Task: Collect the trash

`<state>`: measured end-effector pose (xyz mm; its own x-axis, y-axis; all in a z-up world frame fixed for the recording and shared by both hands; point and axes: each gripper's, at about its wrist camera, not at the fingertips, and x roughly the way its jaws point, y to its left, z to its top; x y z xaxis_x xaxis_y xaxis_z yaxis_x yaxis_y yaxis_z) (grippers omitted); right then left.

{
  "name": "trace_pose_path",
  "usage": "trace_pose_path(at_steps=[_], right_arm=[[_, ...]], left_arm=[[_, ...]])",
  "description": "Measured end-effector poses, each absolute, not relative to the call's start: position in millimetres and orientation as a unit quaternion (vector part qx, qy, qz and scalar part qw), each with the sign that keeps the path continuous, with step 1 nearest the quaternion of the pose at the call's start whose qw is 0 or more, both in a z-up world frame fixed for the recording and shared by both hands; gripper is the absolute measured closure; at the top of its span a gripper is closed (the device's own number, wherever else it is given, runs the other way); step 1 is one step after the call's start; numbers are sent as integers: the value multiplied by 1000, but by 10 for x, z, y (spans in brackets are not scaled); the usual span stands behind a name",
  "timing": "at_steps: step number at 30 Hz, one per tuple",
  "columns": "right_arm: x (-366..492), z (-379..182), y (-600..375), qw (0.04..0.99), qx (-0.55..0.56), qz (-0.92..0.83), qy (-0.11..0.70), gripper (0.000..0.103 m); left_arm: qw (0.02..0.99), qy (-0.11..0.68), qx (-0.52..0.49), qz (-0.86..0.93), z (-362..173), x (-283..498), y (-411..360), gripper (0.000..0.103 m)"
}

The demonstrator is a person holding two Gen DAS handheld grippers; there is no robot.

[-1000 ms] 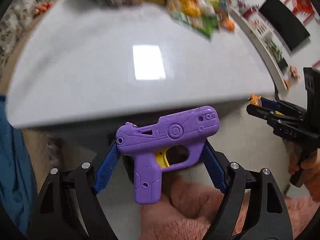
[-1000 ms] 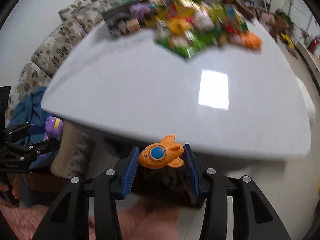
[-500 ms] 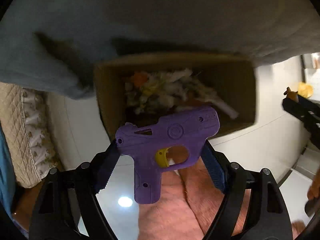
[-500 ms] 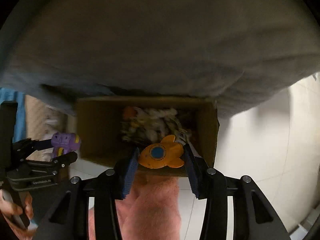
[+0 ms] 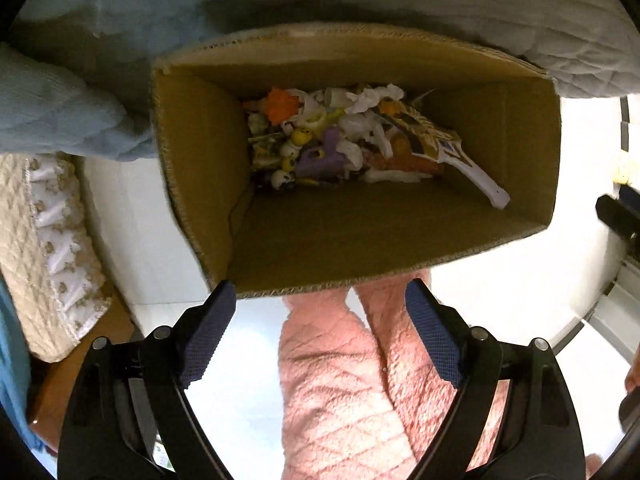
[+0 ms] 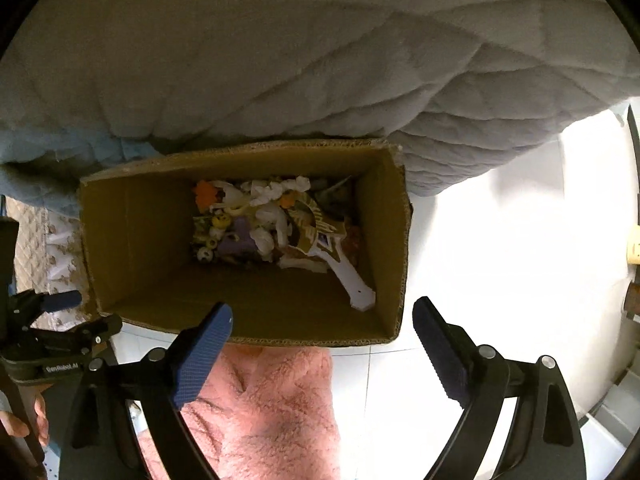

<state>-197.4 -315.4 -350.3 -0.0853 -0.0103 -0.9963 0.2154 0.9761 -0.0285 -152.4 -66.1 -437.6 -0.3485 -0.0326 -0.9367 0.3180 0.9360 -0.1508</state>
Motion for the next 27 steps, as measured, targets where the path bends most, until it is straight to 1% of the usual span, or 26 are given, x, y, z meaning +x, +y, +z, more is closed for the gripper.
trace_pose_path(at_steps=[2, 5, 7, 10, 12, 13, 14, 17, 19, 22, 27], right_arm=[[-1976, -3316, -3144, 676, 73, -74, 730, 13], [-2008, -2856, -3106, 687, 76, -35, 722, 12], [-2020, -2497, -3098, 698, 76, -11, 712, 11], [-1984, -1844, -3061, 730, 70, 19, 679, 11], [-1901, -1299, -3034, 770, 66, 32, 634, 8], [-1856, -1076, -3028, 788, 63, 33, 611, 7], [-1782, -772, -3017, 814, 56, 28, 577, 6], [-1544, -150, -3021, 865, 53, 4, 500, 5], [-1386, 175, -3049, 885, 64, -7, 461, 5], [-1161, 717, -3029, 918, 64, -8, 392, 5], [-978, 1332, -2955, 944, 42, -29, 326, 5]], left_arm=[[560, 810, 81, -156, -4189, -1544, -632, 19], [564, 804, 69, -174, -3726, -1607, -573, 19], [578, 789, 73, -195, -3330, -1638, -545, 19], [638, 734, 90, -214, -2429, -1581, -471, 19], [687, 689, 89, -212, -1884, -1473, -422, 19], [707, 670, 79, -213, -1667, -1415, -398, 19], [738, 639, 63, -207, -1341, -1317, -362, 19], [808, 561, 42, -178, -659, -1076, -331, 19], [848, 511, 45, -134, -248, -875, -354, 19], [885, 452, 25, -107, 229, -615, -357, 19], [912, 399, -15, -93, 889, -322, -346, 19]])
